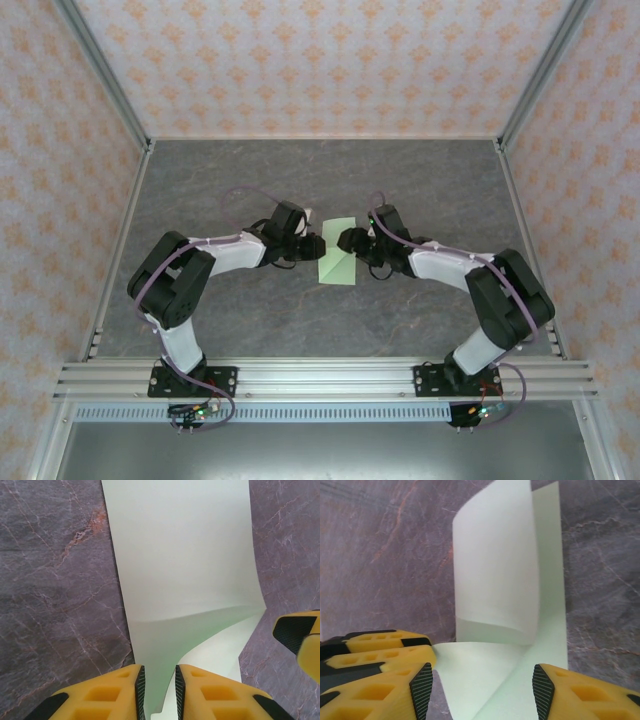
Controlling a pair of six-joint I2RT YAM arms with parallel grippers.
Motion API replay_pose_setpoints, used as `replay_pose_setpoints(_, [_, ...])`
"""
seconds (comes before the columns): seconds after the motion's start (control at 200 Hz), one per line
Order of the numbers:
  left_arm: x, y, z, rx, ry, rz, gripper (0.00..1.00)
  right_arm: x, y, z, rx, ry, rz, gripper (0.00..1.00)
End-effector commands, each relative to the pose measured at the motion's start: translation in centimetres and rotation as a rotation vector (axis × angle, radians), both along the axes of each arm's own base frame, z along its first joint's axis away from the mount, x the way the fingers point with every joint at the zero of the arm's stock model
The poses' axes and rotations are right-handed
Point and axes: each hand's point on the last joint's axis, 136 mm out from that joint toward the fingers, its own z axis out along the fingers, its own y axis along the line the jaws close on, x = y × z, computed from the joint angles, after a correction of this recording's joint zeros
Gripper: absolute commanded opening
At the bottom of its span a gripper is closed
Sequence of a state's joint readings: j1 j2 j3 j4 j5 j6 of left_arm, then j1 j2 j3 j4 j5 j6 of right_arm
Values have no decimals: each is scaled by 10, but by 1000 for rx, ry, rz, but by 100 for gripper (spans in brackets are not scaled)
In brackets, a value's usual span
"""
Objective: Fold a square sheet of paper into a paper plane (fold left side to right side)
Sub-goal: Turn over the paper at the center of the table.
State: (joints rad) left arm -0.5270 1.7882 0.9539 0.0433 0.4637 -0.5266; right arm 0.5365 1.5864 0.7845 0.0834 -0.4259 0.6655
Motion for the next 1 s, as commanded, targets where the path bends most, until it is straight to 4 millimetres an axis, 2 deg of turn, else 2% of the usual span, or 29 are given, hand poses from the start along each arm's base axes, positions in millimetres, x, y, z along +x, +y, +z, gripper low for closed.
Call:
replay_pose_setpoints(0.0, [6,5,10,-10,-36,17,25,-4,-9,-11,-39,30,-25,59])
replay_pose_setpoints(0.09, [7,5,10,-5,-37,16,18,-3,-6,-13,-30,40,-25,59])
replay_pose_setpoints(0.23, [6,8,10,10,-39,20,9,2,8,-17,33,59,-4,58])
replay_pose_setpoints(0.41, [5,10,14,18,-49,20,8,12,26,-14,96,42,31,54])
replay_pose_setpoints(0.53, [6,12,14,26,-49,26,8,16,37,-14,138,37,60,43])
replay_pose_setpoints(0.631, [5,18,16,42,-57,39,12,17,39,-10,152,19,73,25])
replay_pose_setpoints(0.686, [4,24,21,35,-67,62,16,17,38,-5,144,-1,81,16])
replay_pose_setpoints(0.776, [1,41,37,-10,-94,115,32,18,32,9,136,-44,90,6])
replay_pose_setpoints(0.851, [-4,55,56,-77,-116,170,47,19,24,27,176,-96,95,4])
replay_pose_setpoints(0.891, [-8,62,67,-106,-134,190,58,21,20,41,210,-136,95,3])
replay_pose_setpoints(0.996, [-24,78,99,-161,-199,240,77,21,8,82,280,-237,102,3])
